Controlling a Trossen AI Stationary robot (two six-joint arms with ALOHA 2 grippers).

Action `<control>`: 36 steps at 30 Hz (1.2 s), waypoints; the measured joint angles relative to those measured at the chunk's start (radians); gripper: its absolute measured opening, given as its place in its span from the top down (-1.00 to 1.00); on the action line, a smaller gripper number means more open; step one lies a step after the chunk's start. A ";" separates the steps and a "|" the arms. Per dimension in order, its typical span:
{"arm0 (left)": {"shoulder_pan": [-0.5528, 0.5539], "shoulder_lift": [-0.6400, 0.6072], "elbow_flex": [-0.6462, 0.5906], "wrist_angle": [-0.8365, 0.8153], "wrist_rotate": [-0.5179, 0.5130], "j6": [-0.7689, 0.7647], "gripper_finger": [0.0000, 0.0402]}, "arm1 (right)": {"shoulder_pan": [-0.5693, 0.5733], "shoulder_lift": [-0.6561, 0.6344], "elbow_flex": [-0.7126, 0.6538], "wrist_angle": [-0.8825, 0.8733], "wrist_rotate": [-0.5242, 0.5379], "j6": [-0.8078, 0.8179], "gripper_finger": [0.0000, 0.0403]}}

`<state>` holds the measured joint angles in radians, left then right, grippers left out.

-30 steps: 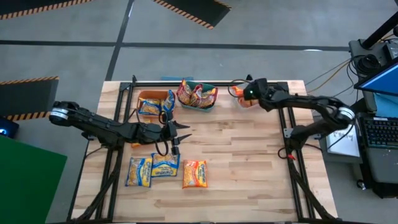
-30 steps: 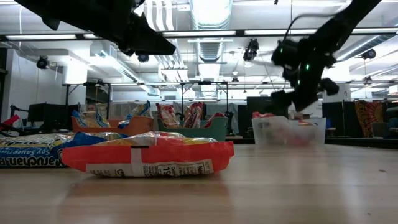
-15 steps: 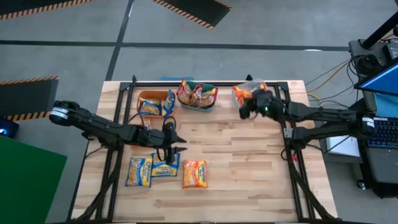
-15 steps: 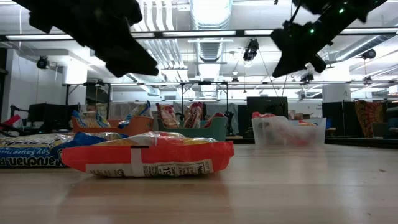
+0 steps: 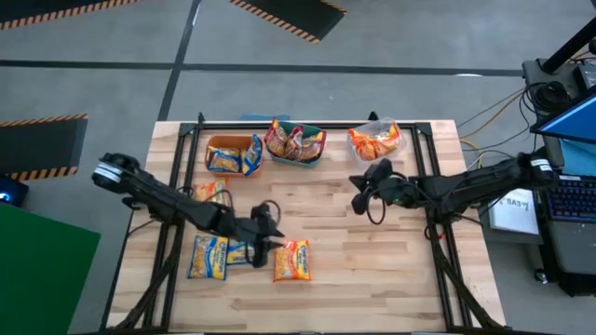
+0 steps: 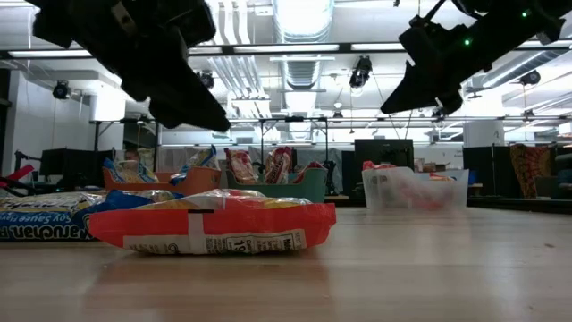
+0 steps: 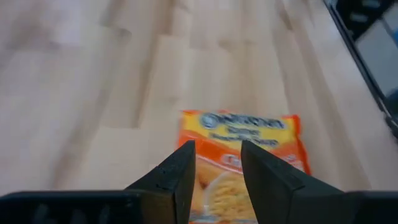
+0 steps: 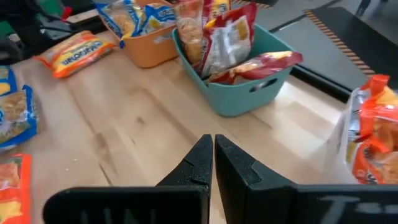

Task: Sort Maruchan noodles
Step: Put the orange noodle pack into the transparent bin

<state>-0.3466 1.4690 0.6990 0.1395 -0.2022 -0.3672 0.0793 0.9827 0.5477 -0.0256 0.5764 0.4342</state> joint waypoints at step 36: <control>-0.025 0.124 0.223 -0.268 0.011 0.288 0.80 | 0.008 0.139 -0.002 0.201 0.000 0.030 0.95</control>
<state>-0.3713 1.5934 0.9222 -0.1289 -0.1910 -0.0795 0.0868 1.1217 0.5457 0.1757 0.5766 0.4644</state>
